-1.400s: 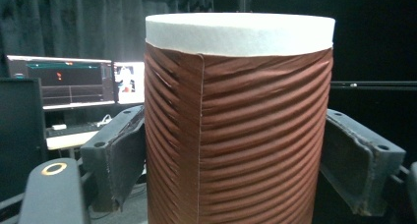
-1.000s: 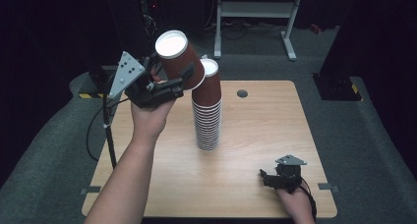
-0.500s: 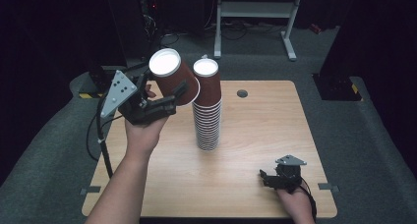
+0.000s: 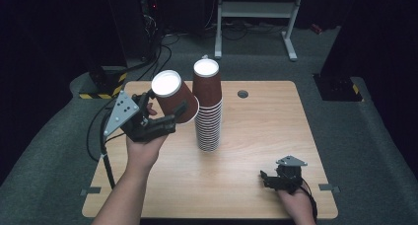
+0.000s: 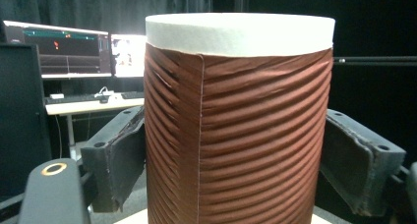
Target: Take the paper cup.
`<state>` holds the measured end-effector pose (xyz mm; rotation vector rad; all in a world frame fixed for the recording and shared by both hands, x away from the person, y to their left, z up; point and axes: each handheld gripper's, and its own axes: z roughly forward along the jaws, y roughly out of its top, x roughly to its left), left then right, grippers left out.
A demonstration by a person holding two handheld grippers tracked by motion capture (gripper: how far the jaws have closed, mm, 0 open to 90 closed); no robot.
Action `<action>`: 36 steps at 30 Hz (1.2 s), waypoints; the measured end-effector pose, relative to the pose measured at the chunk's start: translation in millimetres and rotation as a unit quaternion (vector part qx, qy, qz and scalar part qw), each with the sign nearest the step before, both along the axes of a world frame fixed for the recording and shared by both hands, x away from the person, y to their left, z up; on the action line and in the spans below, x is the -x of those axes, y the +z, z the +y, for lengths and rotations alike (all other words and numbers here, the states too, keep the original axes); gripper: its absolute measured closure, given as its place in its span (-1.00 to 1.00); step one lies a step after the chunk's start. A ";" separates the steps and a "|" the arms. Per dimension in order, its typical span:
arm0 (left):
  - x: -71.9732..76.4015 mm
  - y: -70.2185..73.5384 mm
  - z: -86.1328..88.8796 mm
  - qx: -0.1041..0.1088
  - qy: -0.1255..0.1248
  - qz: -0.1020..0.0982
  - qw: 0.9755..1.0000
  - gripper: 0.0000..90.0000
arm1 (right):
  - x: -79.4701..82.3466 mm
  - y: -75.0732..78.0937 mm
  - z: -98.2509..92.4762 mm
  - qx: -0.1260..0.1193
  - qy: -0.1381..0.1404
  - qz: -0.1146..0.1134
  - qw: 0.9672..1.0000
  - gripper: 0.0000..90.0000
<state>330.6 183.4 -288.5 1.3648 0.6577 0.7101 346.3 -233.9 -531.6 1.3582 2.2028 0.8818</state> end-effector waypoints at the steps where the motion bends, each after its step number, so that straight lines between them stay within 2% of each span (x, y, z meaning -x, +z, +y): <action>1: 0.5 -2.4 -0.3 0.000 -0.001 0.002 1.000 -0.61 | 0.0 0.0 0.0 0.000 0.000 0.000 1.000 -0.79; 14: 9.2 -32.3 -4.9 -0.003 -0.020 0.018 1.000 -0.61 | -0.1 0.1 -0.4 0.000 0.002 0.000 1.000 -0.79; 23: 20.1 -69.3 -9.5 0.003 -0.035 0.048 0.998 -0.61 | -0.1 0.0 -1.5 0.001 0.008 0.000 1.000 -0.78; 31: 19.6 -95.7 -12.9 0.009 -0.046 0.076 0.996 -0.61 | 0.4 0.1 -2.2 -0.001 0.011 0.001 1.000 -0.78; 36: 18.7 -108.7 -17.8 -0.001 -0.051 0.089 0.995 -0.61 | 0.6 0.1 -2.5 -0.002 0.013 0.000 1.000 -0.78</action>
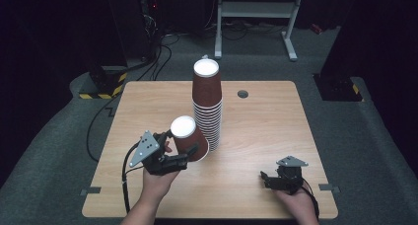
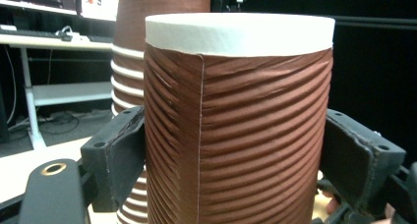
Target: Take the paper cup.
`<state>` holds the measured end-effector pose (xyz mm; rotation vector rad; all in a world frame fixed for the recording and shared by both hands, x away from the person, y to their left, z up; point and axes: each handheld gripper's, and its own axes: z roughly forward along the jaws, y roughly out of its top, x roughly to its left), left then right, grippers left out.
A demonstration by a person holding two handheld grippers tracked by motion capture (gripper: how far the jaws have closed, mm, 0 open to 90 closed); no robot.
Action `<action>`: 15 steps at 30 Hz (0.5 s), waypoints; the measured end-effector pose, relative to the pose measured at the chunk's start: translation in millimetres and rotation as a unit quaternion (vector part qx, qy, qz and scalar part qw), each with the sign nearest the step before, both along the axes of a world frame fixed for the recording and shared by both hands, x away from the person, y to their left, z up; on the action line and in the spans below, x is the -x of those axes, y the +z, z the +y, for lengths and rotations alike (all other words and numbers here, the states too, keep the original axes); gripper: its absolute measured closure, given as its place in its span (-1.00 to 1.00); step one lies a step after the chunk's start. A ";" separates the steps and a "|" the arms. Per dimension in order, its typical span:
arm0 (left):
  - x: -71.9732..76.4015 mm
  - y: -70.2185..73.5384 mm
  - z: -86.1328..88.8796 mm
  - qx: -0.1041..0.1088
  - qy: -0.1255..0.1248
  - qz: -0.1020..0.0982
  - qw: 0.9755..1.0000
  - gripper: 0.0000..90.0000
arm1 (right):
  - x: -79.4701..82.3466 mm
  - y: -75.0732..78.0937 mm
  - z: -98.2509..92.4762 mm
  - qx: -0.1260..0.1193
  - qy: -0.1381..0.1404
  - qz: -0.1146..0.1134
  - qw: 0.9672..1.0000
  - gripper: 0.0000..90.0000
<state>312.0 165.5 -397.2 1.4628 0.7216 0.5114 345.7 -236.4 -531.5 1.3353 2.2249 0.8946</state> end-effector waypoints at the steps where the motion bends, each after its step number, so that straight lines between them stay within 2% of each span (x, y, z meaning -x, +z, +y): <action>1: 0.1 -2.0 -1.0 -0.001 0.000 0.001 1.000 -0.61 | 0.0 0.0 -0.2 0.000 0.001 -0.001 1.000 -0.78; 6: -0.5 -17.0 -8.7 -0.011 -0.007 0.013 1.000 -0.61 | 0.3 -0.1 -0.2 0.001 0.001 -0.001 1.000 -0.78; 15: -4.8 -39.9 -28.0 -0.012 -0.032 0.038 0.999 -0.61 | 0.7 0.6 -2.7 -0.008 -0.006 -0.003 1.000 -0.71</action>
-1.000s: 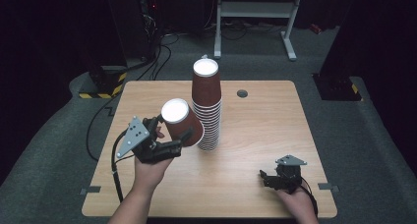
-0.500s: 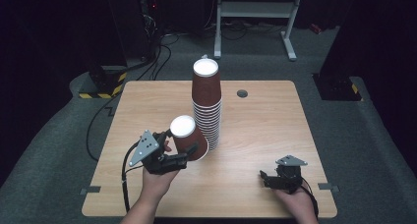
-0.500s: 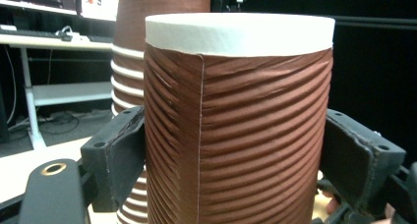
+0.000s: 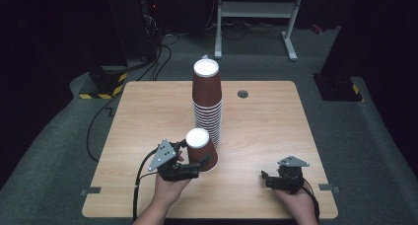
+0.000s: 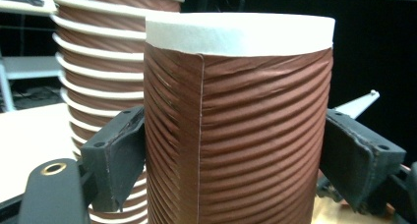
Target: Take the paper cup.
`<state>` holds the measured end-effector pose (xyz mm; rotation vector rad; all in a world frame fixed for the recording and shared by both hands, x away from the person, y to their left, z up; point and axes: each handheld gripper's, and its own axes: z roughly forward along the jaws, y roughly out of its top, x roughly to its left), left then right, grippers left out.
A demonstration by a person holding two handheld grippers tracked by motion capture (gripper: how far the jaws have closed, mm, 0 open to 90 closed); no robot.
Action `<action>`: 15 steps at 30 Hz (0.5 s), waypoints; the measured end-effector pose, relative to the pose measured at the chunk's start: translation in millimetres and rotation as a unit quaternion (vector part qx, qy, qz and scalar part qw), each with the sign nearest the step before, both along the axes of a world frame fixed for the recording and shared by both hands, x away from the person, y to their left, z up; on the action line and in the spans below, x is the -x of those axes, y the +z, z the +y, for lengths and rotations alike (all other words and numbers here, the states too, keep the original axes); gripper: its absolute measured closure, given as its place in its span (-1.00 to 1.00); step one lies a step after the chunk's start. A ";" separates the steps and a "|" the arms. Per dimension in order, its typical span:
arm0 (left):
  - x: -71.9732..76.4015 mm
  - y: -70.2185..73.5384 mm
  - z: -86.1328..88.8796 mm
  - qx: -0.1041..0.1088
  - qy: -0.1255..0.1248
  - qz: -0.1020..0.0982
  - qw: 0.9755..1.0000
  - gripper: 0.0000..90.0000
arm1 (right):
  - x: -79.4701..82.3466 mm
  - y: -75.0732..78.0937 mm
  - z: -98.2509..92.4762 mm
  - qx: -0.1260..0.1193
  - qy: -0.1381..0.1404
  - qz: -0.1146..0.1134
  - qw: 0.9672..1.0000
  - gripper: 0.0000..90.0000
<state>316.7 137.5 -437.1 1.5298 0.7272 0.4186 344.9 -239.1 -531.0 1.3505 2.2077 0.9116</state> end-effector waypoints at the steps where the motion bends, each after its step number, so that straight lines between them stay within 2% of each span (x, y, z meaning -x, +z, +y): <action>1: -0.5 -2.4 -3.3 0.001 -0.004 0.004 1.000 -0.61 | 0.1 0.0 -0.4 -0.001 0.001 0.000 1.000 -0.71; 5: -1.5 -6.6 -10.6 0.000 -0.014 0.007 1.000 -0.61 | 1.1 0.3 -1.6 -0.009 0.002 -0.001 1.000 -0.70; 10: -4.3 -16.6 -29.0 -0.009 -0.037 0.015 0.999 -0.61 | 3.9 1.8 -2.2 -0.009 0.011 -0.017 1.000 -0.67; 15: -6.6 -28.8 -43.9 -0.016 -0.055 0.028 0.998 -0.61 | 8.6 5.1 -1.2 -0.008 0.016 -0.044 0.999 -0.62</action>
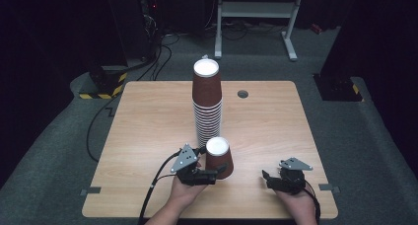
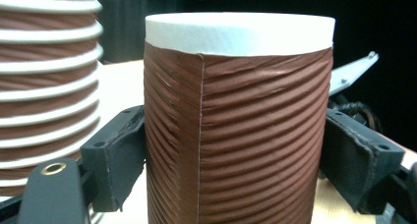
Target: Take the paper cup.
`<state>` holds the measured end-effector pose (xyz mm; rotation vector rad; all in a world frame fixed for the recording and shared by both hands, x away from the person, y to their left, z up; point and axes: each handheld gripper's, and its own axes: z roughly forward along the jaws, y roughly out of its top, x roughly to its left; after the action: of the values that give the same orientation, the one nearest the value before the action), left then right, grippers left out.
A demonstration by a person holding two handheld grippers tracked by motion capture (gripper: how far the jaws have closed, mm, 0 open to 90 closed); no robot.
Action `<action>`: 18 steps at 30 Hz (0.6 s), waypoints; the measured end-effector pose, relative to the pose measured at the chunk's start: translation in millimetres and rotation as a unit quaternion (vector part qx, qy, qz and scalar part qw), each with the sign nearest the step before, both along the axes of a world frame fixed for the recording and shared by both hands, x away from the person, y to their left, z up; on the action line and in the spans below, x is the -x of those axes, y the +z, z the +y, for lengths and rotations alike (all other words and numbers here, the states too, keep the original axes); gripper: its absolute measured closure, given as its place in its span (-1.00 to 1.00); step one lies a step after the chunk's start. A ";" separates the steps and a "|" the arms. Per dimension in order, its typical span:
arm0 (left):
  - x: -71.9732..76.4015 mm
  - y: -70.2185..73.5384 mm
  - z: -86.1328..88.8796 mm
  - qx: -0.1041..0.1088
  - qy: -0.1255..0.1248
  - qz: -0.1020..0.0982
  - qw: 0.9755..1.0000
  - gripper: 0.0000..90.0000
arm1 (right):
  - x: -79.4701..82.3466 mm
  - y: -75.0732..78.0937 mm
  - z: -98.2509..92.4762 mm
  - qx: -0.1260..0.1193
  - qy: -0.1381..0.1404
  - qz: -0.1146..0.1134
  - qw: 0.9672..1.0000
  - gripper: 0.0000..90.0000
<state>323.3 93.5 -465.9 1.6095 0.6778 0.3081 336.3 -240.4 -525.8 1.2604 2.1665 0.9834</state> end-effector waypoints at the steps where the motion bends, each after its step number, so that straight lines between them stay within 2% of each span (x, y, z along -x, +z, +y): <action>1: -0.2 -1.8 -2.0 0.000 -0.002 0.002 1.000 -0.61 | 1.1 0.9 0.6 0.001 0.001 -0.006 1.000 -0.62; 7: -2.5 -13.1 -16.5 -0.001 -0.024 0.026 0.999 -0.61 | 8.2 5.8 4.6 -0.009 0.015 -0.032 0.999 -0.57; 11: -8.4 -17.8 -20.6 0.022 -0.037 0.061 0.997 -0.61 | 15.8 8.2 6.3 -0.023 0.022 -0.049 0.998 -0.52; 12: -10.5 -17.8 -20.7 0.034 -0.044 0.075 0.996 -0.61 | 17.3 8.6 6.8 -0.025 0.024 -0.051 0.998 -0.51; 14: -12.3 -17.0 -20.7 0.046 -0.049 0.083 0.994 -0.61 | 21.6 10.2 8.4 -0.026 0.031 -0.061 0.997 -0.48; 18: -16.2 -15.9 -21.3 0.053 -0.054 0.093 0.993 -0.61 | 28.8 12.6 13.2 -0.028 0.043 -0.075 0.996 -0.45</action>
<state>339.6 72.3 -481.9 1.5784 0.7328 0.0426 307.5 -227.2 -513.3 1.0870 2.1051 1.1439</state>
